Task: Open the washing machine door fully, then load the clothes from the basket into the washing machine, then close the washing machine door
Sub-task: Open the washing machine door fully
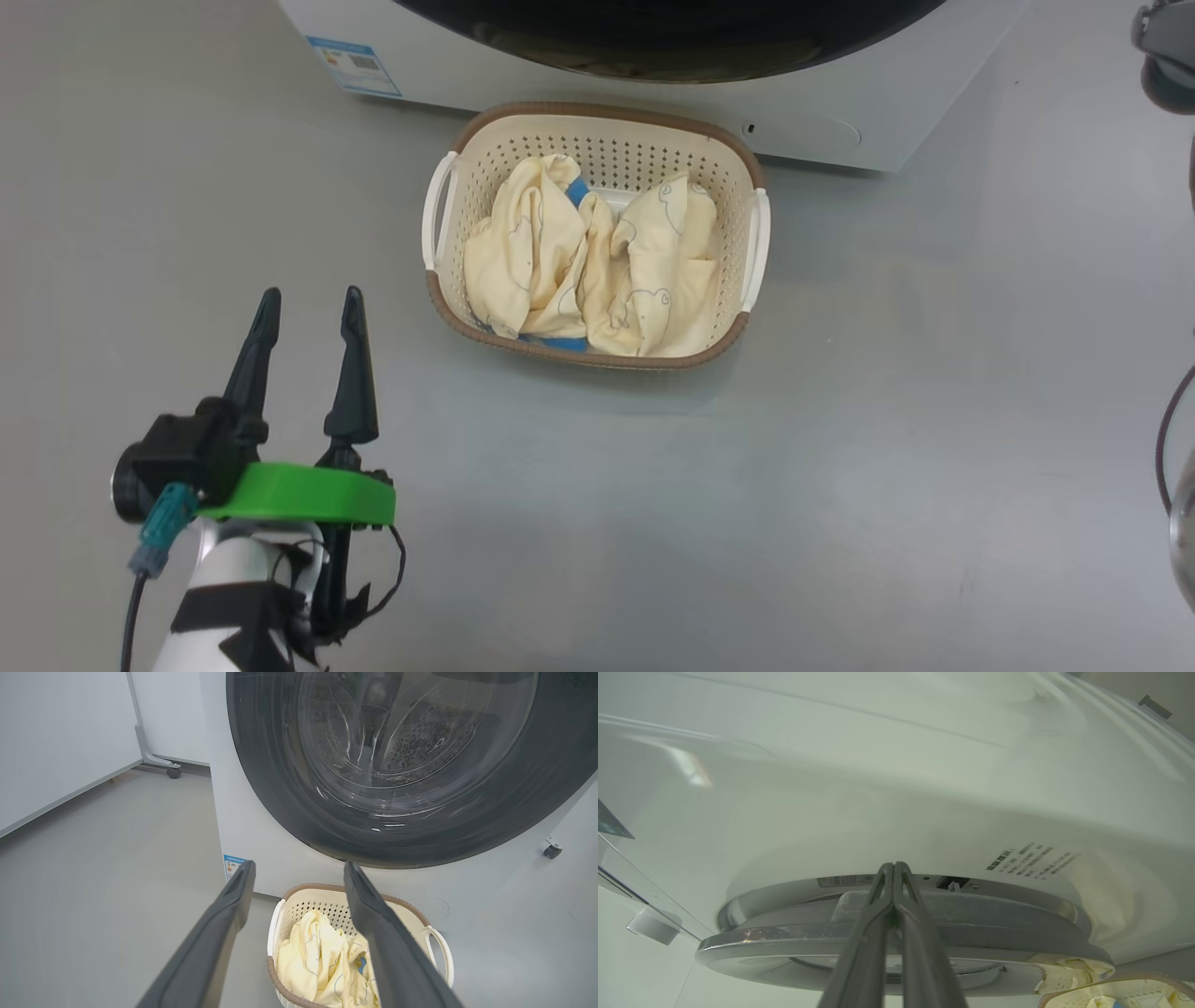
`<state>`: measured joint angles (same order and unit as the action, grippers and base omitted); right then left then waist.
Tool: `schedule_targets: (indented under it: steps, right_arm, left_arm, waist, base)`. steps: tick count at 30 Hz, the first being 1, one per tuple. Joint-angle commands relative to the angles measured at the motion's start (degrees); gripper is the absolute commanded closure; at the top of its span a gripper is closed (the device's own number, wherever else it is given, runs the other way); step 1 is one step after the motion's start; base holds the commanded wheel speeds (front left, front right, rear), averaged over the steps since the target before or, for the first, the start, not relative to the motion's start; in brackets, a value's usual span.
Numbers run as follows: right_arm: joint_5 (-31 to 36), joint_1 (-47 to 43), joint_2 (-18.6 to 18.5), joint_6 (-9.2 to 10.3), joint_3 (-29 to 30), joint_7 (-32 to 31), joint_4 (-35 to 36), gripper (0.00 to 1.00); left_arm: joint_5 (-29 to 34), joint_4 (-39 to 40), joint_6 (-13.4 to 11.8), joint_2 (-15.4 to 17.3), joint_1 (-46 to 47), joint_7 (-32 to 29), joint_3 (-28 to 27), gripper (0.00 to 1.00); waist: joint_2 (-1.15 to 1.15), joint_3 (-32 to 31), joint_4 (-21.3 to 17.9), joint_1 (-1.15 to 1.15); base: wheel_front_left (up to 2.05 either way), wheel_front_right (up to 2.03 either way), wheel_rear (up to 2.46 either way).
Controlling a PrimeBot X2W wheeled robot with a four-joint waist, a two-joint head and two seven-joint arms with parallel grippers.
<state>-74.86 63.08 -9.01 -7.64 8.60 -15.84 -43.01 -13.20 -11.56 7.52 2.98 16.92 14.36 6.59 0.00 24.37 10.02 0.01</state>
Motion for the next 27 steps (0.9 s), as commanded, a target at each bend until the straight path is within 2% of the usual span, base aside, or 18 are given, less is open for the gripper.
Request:
schedule_targets:
  steps: [1, 16, 27]
  right_arm:
    - [0.9, 3.4, -0.1, 0.15, -1.0, -1.0, 1.4, 1.0]
    - [4.0, 8.9, 1.0, 0.15, -2.0, -5.5, -1.8, 1.0]
    - [5.0, 11.5, 1.0, 0.15, -0.5, -7.6, -5.2, 1.0]
  left_arm:
    - [-0.5, 1.8, 0.0, 0.8, 1.6, 0.6, -1.8, 0.0]
    - [-1.4, 1.9, 0.0, 0.0, 3.6, 0.6, -0.8, 0.0]
    - [-2.7, 1.8, 0.0, -0.1, 3.7, 0.6, -0.3, 0.0]
  waist:
    - [0.0, 0.8, 0.5, -0.01]
    - [0.0, 3.7, 2.2, -0.01]
    - [0.0, 4.5, 3.3, -0.01]
  base:
    - [0.0, 0.0, 0.0]
    - [0.0, 0.0, 0.0]
    - [0.0, 0.0, 0.0]
